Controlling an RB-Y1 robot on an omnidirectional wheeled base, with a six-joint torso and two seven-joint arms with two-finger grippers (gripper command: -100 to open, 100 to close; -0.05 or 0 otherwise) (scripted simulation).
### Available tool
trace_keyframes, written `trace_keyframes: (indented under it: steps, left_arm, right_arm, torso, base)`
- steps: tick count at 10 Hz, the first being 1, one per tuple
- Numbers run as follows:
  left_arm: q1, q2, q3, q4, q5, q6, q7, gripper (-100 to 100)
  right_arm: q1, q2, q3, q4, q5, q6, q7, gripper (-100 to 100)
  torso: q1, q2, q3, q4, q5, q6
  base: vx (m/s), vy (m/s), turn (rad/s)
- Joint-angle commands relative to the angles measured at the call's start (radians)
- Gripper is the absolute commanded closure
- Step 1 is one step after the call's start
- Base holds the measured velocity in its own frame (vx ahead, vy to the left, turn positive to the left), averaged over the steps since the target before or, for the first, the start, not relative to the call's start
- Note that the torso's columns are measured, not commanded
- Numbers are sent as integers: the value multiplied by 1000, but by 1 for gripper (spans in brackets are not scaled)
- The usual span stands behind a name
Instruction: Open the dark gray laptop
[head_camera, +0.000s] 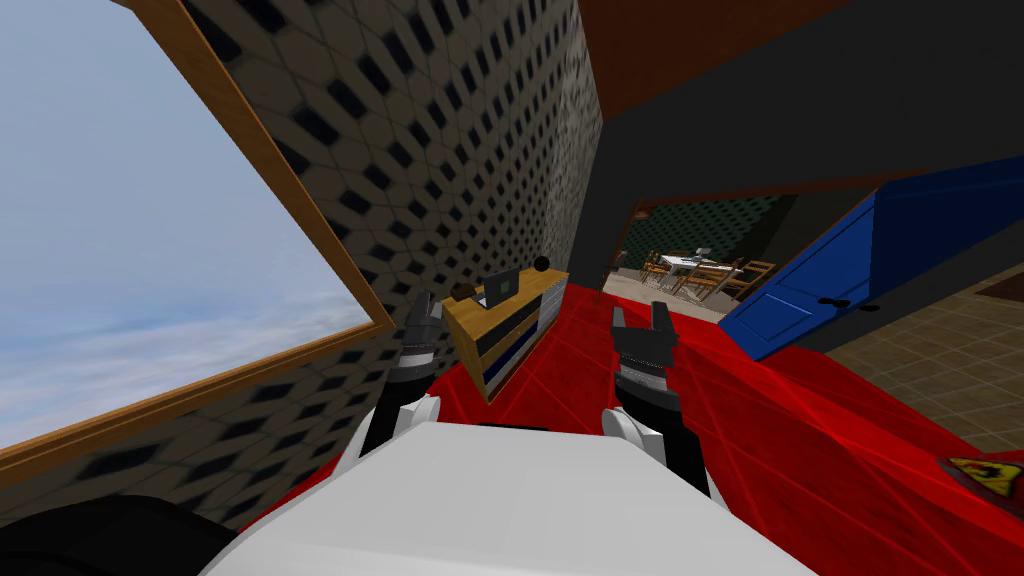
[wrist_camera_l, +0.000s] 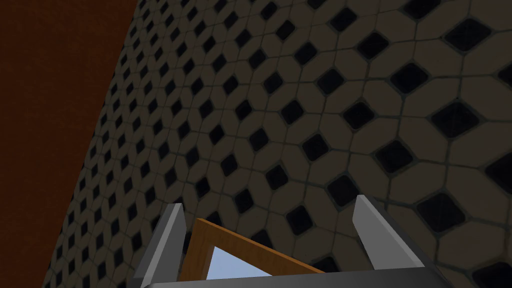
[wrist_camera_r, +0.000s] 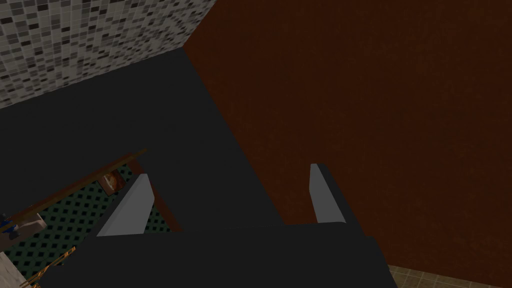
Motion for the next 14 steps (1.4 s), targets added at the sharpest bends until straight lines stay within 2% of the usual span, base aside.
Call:
trace_keyframes:
  steps: [1,9,10,11,14]
  left_arm:
    - [0,0,0,0,0,0,0,0]
    - [0,0,0,0,0,0,0,0]
    - [-12,45,1,0,3,18,1,-100]
    - [-23,75,1,1,7,35,3,-100]
    - [-81,157,1,2,24,120,10,-100]
  right_arm:
    - [0,0,0,0,0,0,0,0]
    - [0,0,0,0,0,0,0,0]
    - [0,0,0,0,0,0,0,0]
    - [0,0,0,0,0,0,0,0]
    - [0,0,0,0,0,0,0,0]
  torso:
    - [0,40,-82,41,0,0]
    - [0,618,-1234,617,0,0]
    - [0,691,-1382,691,0,0]
    - [0,724,-1451,724,0,0]
    - [-1,736,-1477,737,0,0]
  base:
    - [0,0,0]
    - [0,0,0]
    - [18,-11,7]
    - [27,-25,13]
    - [42,-47,15]
